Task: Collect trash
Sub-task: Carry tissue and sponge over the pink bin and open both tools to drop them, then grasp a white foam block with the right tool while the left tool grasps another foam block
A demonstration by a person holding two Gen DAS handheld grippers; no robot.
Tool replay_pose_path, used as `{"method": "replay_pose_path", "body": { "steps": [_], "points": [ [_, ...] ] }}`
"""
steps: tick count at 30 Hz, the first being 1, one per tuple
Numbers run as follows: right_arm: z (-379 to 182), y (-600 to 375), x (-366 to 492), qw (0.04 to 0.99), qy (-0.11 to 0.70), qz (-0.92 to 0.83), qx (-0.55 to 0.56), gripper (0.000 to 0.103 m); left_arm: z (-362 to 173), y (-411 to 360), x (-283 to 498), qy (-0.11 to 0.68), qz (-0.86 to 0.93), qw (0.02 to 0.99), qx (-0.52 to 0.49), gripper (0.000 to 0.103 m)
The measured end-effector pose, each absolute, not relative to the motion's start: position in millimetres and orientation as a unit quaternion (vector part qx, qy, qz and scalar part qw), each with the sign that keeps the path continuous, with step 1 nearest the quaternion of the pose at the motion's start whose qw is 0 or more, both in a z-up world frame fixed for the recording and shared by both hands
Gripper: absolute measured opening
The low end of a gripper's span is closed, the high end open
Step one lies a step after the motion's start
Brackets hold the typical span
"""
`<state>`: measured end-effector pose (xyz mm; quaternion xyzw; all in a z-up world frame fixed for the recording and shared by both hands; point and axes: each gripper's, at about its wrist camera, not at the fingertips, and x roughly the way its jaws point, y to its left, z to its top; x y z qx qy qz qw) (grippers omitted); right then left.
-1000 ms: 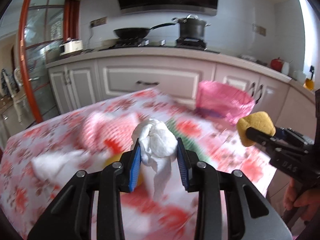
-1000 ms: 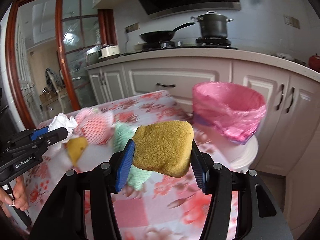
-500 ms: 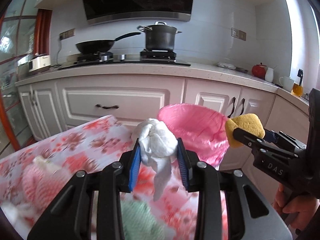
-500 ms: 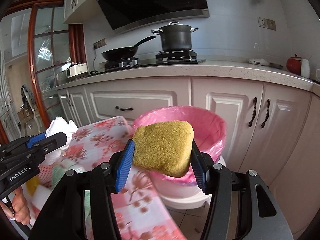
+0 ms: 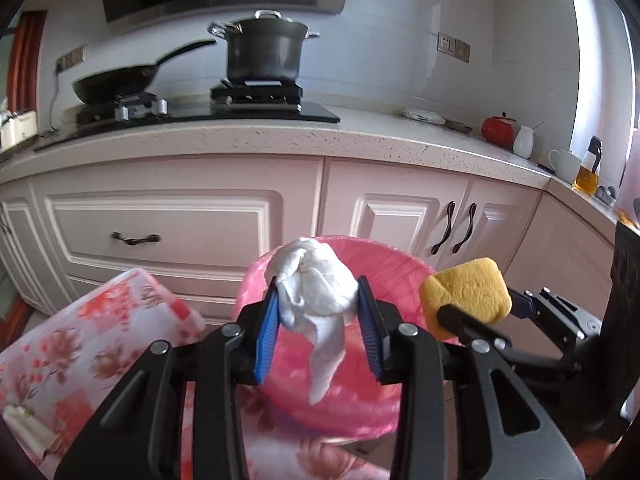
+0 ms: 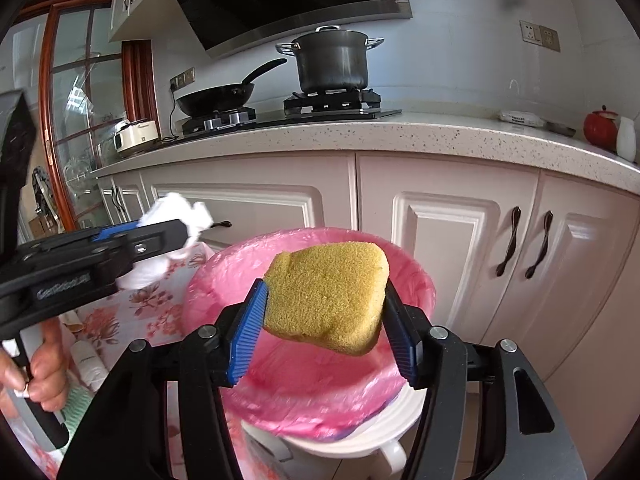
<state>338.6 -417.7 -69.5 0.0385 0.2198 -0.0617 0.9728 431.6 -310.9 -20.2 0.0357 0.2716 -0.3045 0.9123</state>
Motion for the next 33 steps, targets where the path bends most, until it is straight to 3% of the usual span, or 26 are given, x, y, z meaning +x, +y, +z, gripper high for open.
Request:
{"method": "replay_pose_path", "body": {
  "steps": [1, 2, 3, 10, 19, 33],
  "points": [
    [-70, -419, 341, 0.973, 0.22, -0.062, 0.037, 0.065, -21, -316, 439, 0.275, -0.301, 0.913, 0.035, 0.044],
    [-70, -420, 342, 0.973, 0.219, -0.064, 0.038, 0.077, -21, -320, 446, 0.276, -0.296, 0.914, 0.035, 0.051],
    [-71, -423, 343, 0.974, 0.215, -0.067, 0.039, 0.079, -21, -322, 449, 0.277, -0.293, 0.915, 0.033, 0.055],
    [-62, -432, 319, 0.977, 0.196, -0.072, 0.052, 0.079, -7, -310, 446, 0.259, -0.273, 0.927, 0.013, 0.073],
    [-44, -403, 253, 0.979, 0.18, -0.063, 0.068, 0.082, 20, -229, 370, 0.208, -0.208, 0.956, -0.012, 0.098],
    [-63, -289, 194, 0.976, 0.212, 0.022, 0.055, 0.085, 1, -66, 240, 0.214, -0.101, 0.971, -0.023, 0.098]
  ]
}}
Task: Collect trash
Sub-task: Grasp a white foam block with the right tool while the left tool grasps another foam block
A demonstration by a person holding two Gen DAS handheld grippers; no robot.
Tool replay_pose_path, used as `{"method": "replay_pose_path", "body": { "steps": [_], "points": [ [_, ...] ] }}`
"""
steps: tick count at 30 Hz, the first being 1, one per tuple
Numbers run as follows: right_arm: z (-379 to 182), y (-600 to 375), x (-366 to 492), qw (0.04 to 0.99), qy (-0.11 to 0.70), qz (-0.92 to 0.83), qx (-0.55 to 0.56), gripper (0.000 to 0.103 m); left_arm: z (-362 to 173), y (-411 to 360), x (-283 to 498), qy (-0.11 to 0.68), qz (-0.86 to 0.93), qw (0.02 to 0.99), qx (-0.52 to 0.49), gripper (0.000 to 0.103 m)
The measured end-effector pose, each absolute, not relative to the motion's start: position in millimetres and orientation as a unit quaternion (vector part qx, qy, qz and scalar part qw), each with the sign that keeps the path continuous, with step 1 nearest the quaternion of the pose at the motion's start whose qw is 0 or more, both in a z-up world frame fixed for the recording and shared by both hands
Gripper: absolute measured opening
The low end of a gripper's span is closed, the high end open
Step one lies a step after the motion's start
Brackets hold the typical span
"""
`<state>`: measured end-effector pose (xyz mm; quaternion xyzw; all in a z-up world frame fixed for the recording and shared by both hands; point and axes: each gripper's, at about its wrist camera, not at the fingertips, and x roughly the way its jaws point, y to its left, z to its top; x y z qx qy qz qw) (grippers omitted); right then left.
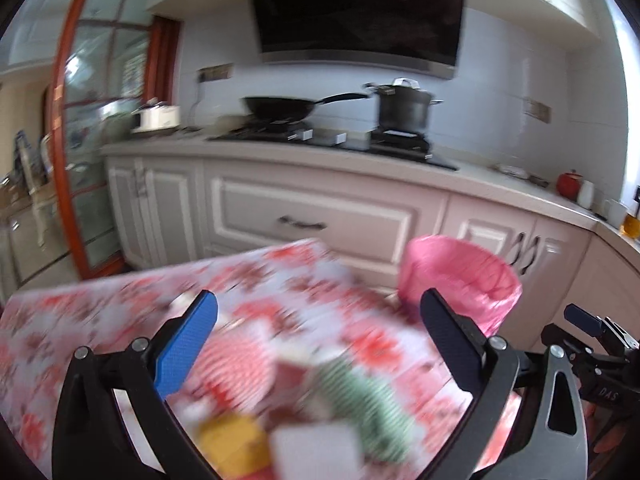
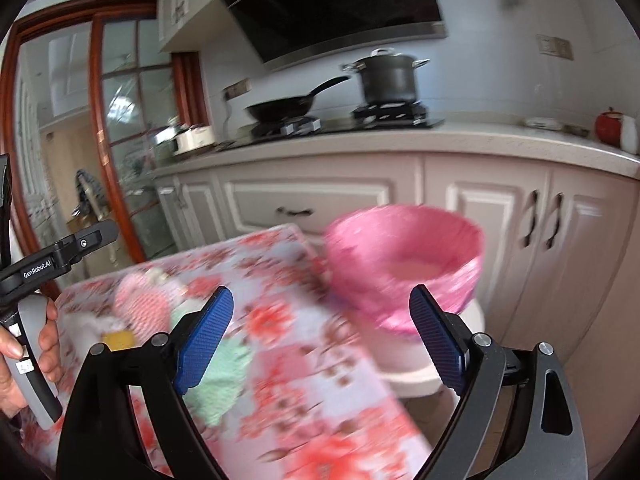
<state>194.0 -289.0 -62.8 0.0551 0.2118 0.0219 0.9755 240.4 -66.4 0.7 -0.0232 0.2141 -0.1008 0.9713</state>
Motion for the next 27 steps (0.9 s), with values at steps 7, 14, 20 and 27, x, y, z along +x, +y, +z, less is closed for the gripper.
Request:
{"method": "replay_pose_path", "body": {
  "steps": [7, 14, 20, 27],
  "points": [
    [-91, -226, 195, 0.962, 0.26, 0.074, 0.043, 0.085, -30, 13, 191, 0.239, -0.032, 0.97, -0.024, 0.098],
    [-110, -174, 197, 0.948, 0.295, 0.119, 0.014, 0.085, -59, 59, 154, 0.259, 0.009, 0.966, -0.015, 0.098],
    [-122, -125, 188, 0.934, 0.309, 0.177, -0.032, 0.085, -71, 79, 143, 0.259, 0.033, 0.964, -0.044, 0.098],
    [-138, -75, 191, 0.913, 0.331, 0.229, -0.065, 0.085, -68, 89, 134, 0.236, 0.058, 0.97, -0.03, 0.098]
  ]
}}
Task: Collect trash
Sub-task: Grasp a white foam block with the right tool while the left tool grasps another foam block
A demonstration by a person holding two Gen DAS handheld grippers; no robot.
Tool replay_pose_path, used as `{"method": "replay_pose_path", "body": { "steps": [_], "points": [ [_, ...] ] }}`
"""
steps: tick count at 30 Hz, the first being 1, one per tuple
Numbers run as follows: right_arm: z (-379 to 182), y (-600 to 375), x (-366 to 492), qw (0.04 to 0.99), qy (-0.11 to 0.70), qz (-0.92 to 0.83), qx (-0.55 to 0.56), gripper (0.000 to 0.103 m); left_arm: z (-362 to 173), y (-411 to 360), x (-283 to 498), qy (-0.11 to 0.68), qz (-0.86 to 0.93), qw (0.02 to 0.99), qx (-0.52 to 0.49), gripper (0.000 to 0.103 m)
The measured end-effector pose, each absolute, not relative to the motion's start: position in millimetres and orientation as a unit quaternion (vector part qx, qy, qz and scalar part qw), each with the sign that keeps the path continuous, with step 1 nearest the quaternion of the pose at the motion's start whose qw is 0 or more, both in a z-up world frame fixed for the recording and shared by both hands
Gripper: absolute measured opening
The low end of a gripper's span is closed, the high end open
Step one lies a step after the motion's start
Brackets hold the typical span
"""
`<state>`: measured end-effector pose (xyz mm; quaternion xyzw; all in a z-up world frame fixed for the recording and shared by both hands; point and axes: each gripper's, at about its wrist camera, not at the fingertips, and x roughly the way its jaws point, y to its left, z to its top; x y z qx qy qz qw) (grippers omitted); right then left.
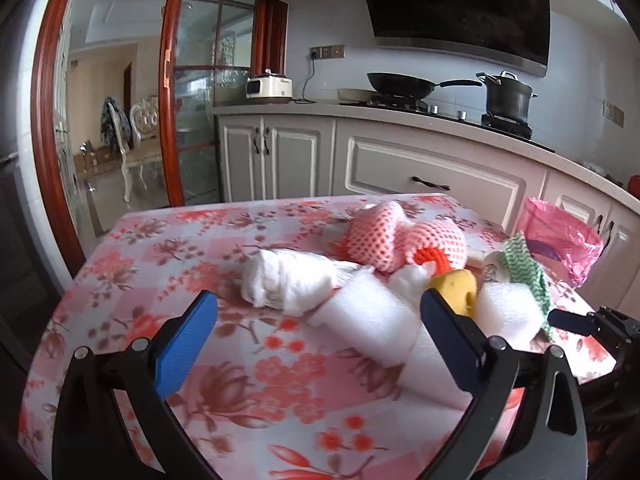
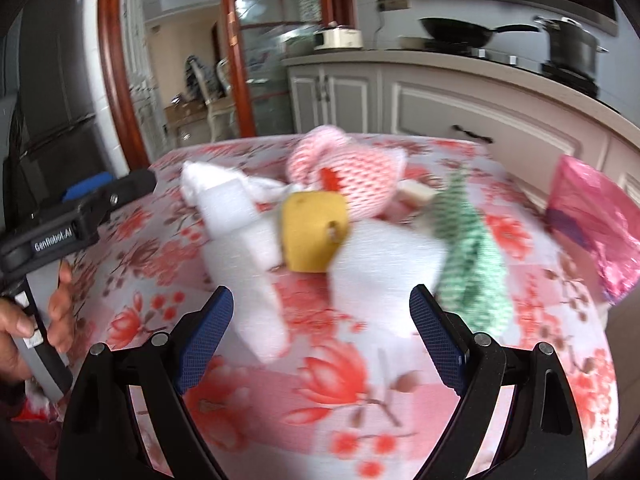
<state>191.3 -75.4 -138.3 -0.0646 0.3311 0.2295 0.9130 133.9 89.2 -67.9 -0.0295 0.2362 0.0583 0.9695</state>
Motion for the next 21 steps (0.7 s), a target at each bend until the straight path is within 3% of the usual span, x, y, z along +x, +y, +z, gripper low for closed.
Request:
{"method": "replay_pose_path", "body": {
  "steps": [10, 14, 17, 21],
  "points": [
    [-162, -36, 212, 0.888, 0.372, 0.256, -0.084, 0.081, -77, 129, 112, 0.246, 0.097, 0.963, -0.046, 0.098],
    [-168, -26, 216, 0.878, 0.385, 0.27, -0.092, 0.068, -82, 135, 107, 0.256, 0.103, 0.96, -0.05, 0.098],
    [-169, -21, 215, 0.872, 0.387, 0.284, -0.097, 0.043, -84, 134, 108, 0.262, 0.101, 0.958, -0.055, 0.098],
    [-161, -27, 203, 0.877, 0.362, 0.302, -0.098, 0.042, -85, 124, 114, 0.27, 0.087, 0.957, -0.055, 0.098]
  ]
}}
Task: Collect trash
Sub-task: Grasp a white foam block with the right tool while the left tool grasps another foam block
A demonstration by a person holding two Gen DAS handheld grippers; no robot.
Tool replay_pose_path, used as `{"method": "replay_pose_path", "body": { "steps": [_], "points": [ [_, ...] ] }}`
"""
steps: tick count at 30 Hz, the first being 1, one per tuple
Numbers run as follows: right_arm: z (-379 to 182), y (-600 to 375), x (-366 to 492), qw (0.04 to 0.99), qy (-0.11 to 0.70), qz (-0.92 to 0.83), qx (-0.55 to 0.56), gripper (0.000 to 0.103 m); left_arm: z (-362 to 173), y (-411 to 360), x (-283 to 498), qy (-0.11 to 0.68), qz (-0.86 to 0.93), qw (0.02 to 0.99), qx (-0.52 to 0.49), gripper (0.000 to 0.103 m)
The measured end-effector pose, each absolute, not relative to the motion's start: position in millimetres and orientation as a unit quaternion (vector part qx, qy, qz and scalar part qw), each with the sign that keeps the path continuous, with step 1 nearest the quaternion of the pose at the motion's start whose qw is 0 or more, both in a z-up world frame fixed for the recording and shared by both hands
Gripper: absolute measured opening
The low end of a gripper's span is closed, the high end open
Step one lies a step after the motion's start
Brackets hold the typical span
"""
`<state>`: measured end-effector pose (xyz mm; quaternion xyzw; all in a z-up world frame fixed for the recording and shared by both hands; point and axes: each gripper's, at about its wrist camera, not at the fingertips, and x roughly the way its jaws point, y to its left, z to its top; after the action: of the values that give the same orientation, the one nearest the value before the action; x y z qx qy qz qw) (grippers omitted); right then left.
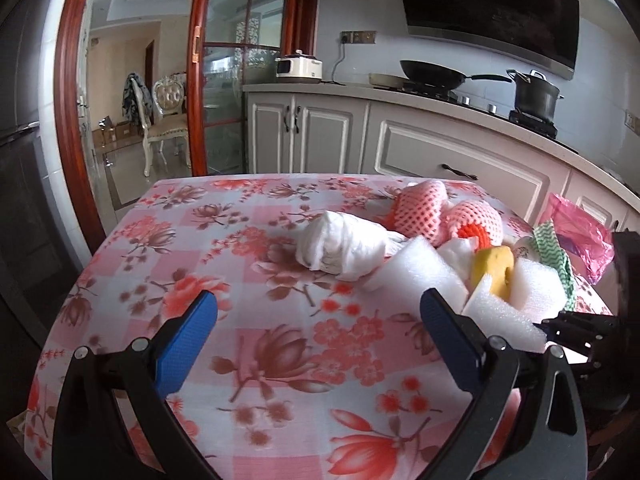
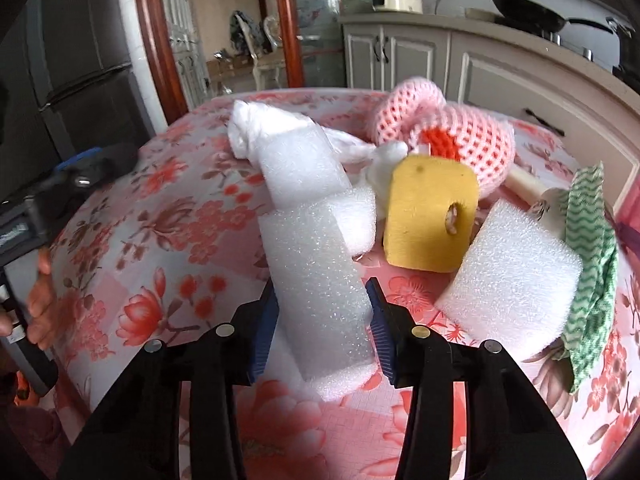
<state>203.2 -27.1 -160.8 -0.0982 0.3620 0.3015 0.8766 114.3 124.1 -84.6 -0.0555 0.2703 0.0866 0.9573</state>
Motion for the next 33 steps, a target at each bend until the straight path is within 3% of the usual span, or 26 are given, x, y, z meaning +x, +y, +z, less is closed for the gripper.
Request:
{"method": "replay_pose_path", "body": {
  "steps": [11, 23, 33],
  "points": [
    [-125, -90, 161, 0.906, 0.293, 0.3, -0.052, 0.042, -97, 87, 169, 0.313, 0.064, 0.944, -0.081, 0.098],
    [-110, -148, 160, 0.929, 0.269, 0.256, 0.002, 0.042, -110, 60, 246, 0.35, 0.167, 0.918, -0.077, 0.098],
    [-110, -151, 158, 0.929, 0.264, 0.26, 0.015, 0.042, -118, 76, 213, 0.373, 0.18, 0.909, -0.051, 0.098]
  ]
}}
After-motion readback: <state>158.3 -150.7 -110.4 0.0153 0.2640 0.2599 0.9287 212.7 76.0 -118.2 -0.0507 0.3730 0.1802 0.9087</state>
